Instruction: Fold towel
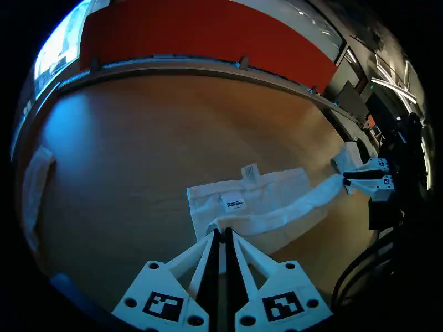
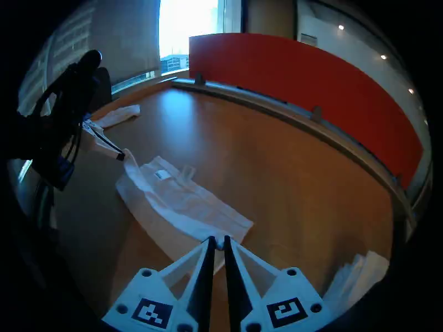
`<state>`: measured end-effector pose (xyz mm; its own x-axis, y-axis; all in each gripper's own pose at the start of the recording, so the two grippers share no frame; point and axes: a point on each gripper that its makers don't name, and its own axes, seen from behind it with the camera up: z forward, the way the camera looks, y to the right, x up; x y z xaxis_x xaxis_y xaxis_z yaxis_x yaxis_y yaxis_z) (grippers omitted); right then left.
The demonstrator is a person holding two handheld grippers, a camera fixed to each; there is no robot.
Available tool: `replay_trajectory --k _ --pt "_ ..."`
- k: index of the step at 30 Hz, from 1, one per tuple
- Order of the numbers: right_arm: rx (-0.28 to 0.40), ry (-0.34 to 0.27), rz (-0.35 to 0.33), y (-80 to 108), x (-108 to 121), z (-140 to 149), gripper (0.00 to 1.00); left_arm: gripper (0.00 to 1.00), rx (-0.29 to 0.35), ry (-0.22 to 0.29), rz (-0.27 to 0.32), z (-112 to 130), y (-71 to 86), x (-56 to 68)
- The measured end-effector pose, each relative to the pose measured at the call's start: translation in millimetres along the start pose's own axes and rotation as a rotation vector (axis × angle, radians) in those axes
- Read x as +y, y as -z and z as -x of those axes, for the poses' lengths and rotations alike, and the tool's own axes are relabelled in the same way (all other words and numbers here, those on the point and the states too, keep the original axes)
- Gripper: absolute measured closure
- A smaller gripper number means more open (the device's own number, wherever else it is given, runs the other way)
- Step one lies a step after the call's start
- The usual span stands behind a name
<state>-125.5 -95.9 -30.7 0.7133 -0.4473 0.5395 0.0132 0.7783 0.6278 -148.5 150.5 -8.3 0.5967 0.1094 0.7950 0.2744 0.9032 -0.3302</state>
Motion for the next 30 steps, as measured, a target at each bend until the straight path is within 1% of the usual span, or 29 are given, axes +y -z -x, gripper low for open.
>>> replay_trajectory --k 5,10,15,21,25,30 --pt "-0.015 -0.017 -0.001 -12.6 4.2 6.6 0.88 0.89 -0.002 0.014 -0.007 0.2 -13.3 -4.5" --pt "-0.024 -0.036 0.001 -23.1 7.1 13.2 0.88 0.89 -0.008 0.039 -0.011 2.3 -23.3 -8.4" --pt "-0.032 -0.056 0.012 -34.0 11.2 18.3 0.88 0.89 -0.033 0.087 -0.023 7.9 -33.5 -13.0" --pt "-0.036 -0.08 0.025 -43.0 14.4 20.2 0.85 0.87 -0.035 0.154 -0.024 7.1 -41.1 -14.6" --pt "-0.043 -0.087 0.031 -47.7 16.1 22.3 0.77 0.75 -0.03 0.173 -0.039 5.4 -44.4 -18.7" --pt "-0.046 -0.092 0.047 -53.5 19.8 22.9 0.66 0.54 -0.031 0.172 -0.061 5.8 -47.5 -24.3"
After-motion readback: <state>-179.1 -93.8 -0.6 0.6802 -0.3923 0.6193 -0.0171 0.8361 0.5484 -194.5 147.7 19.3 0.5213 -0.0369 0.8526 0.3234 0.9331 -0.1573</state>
